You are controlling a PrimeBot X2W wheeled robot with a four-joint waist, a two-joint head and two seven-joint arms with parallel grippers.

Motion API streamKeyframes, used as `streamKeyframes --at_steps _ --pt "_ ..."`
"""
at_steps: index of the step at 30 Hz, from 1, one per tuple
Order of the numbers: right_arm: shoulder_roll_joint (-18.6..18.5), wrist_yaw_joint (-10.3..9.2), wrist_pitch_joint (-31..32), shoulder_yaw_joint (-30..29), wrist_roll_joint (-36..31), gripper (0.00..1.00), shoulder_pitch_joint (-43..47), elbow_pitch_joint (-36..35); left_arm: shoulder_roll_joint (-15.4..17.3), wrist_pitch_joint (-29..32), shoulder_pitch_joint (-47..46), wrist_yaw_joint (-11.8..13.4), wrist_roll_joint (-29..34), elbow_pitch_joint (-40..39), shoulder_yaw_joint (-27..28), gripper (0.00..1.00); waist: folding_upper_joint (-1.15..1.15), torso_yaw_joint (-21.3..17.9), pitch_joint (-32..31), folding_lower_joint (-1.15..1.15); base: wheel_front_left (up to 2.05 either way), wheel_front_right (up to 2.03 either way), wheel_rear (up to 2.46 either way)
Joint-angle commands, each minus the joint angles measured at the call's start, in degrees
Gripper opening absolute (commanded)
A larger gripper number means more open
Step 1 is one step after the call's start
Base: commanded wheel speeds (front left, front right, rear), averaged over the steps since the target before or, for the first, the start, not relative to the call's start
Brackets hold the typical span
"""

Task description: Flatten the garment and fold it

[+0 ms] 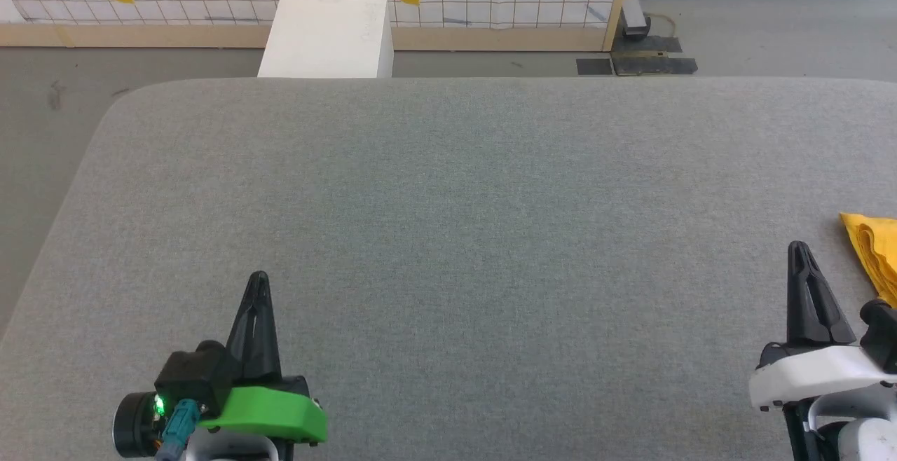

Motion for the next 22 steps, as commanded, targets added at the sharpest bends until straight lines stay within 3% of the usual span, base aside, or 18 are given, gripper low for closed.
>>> streamKeyframes --at_steps 1,22 --pt "0.02 -0.02 0.33 0.39 -0.52 0.00 0.45 -0.42 -0.12 0.31 -0.49 -0.39 0.68 0.19 0.32 0.00 0.00 0.03 -0.04 0.00 0.00 0.00 0.00" --pt "0.04 -0.03 2.43 2.71 -1.52 0.00 0.88 -1.57 -0.22 2.75 -0.97 -0.91 2.37 0.72 1.05 0.00 0.00 0.40 -0.60 0.00 0.00 0.00 0.00"
